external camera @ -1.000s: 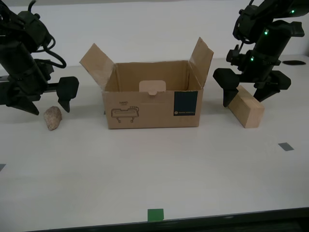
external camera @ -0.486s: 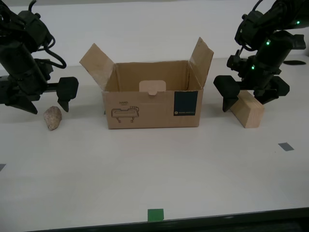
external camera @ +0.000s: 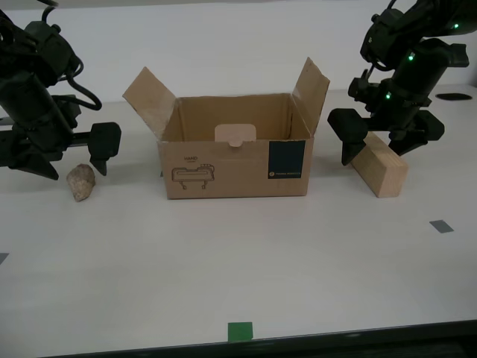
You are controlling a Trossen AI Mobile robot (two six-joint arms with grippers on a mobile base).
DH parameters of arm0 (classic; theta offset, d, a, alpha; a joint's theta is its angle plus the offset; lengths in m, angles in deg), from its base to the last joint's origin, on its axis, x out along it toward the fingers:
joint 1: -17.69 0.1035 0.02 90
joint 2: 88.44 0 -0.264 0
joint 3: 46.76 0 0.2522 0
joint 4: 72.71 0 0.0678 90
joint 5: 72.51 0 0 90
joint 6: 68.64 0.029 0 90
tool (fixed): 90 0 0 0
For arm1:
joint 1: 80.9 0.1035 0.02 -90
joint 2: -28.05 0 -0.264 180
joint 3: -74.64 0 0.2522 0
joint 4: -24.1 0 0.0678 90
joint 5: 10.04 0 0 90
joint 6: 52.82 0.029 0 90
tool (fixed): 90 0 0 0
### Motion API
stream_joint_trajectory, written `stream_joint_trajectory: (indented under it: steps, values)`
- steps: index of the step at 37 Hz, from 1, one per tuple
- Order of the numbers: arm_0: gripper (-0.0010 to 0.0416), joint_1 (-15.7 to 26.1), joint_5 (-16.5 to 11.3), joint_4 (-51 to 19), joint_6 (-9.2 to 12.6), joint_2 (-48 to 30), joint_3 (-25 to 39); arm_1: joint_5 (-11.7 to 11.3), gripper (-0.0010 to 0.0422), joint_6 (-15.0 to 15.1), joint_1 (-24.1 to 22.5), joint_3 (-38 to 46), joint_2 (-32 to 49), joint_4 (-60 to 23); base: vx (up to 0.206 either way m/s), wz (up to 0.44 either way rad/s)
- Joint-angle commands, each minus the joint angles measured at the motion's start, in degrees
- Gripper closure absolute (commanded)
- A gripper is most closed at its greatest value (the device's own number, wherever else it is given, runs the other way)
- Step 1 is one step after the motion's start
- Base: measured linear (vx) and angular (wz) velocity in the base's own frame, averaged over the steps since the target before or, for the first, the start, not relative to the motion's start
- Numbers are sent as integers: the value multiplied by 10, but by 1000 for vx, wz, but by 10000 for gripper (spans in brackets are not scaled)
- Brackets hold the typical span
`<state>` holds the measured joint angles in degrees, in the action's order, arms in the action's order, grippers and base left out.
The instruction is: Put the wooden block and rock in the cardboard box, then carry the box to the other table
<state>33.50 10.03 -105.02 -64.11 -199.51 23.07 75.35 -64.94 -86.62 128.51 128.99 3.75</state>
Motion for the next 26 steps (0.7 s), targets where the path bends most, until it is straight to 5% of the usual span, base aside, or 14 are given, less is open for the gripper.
stream_joint_trajectory:
  steps: [1, 26]
  values:
    - [15, 0, 2, -3, -1, 0, -2, -16, 16, -1, 0, -2, 0, 3, 0, 0]
    - [16, 1, 2, -2, -1, 0, -4, -23, 16, -3, 0, -47, 0, 67, 0, 0]
